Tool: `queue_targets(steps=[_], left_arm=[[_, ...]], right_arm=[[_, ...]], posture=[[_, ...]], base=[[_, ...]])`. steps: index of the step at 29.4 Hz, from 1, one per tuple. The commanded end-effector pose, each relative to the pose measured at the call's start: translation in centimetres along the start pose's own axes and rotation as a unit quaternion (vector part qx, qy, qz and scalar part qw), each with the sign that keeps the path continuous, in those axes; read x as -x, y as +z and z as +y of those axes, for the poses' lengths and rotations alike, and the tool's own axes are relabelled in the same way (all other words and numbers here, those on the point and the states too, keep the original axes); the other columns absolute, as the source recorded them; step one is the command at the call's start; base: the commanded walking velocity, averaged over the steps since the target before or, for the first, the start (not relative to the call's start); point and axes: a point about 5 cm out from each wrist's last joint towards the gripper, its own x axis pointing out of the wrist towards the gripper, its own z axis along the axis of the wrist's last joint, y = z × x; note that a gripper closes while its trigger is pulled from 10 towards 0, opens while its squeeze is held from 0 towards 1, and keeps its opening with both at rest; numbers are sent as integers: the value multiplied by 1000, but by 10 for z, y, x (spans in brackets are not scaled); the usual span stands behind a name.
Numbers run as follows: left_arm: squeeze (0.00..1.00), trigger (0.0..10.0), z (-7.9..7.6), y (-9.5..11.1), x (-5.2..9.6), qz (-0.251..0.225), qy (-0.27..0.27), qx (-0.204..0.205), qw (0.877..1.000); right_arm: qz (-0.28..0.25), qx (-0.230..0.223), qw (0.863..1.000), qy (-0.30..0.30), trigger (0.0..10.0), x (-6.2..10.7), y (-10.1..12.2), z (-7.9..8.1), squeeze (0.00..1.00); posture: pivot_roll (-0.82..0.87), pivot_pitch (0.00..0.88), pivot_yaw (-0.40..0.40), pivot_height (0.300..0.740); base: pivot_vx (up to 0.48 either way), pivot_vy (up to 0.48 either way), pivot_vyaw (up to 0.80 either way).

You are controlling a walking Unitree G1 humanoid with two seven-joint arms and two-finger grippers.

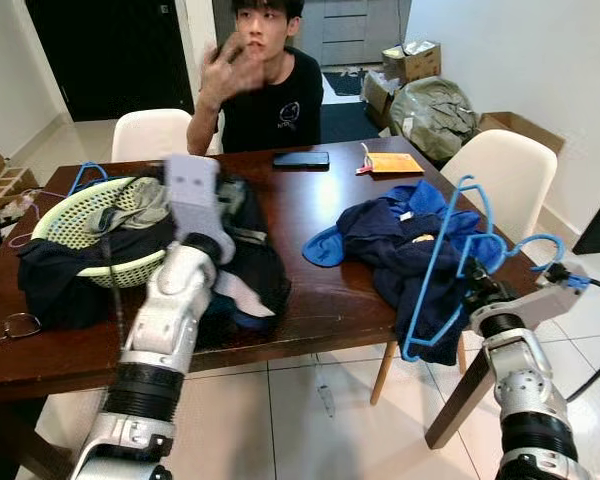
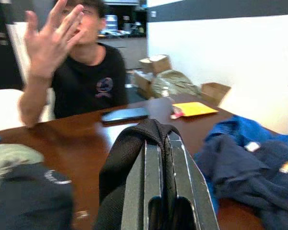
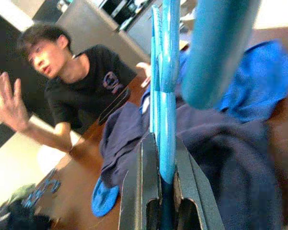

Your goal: Hang hanger

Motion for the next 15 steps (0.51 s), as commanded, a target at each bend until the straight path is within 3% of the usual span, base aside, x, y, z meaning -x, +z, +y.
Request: queue_targets(steps=[1,8,15], left_arm=[[0,10000,-9,-3,3,5,-16,36,999],[0,10000,-15,-6,3,12,-32,63,997],[0,10000,-25,-29,17,60,-62,56,995]], right_arm=[[-5,5,1000,3,10000,-1,0,3,0],[0,8,1000,7,10000,-3,-2,6,0],[1,12,1000,8,10000,-2,-2,7,0]], posture=[[-5,0,25,740],[2,0,19,740],[-3,0,22,740]], base=[[0,0,0],[0,0,0],[0,0,0]])
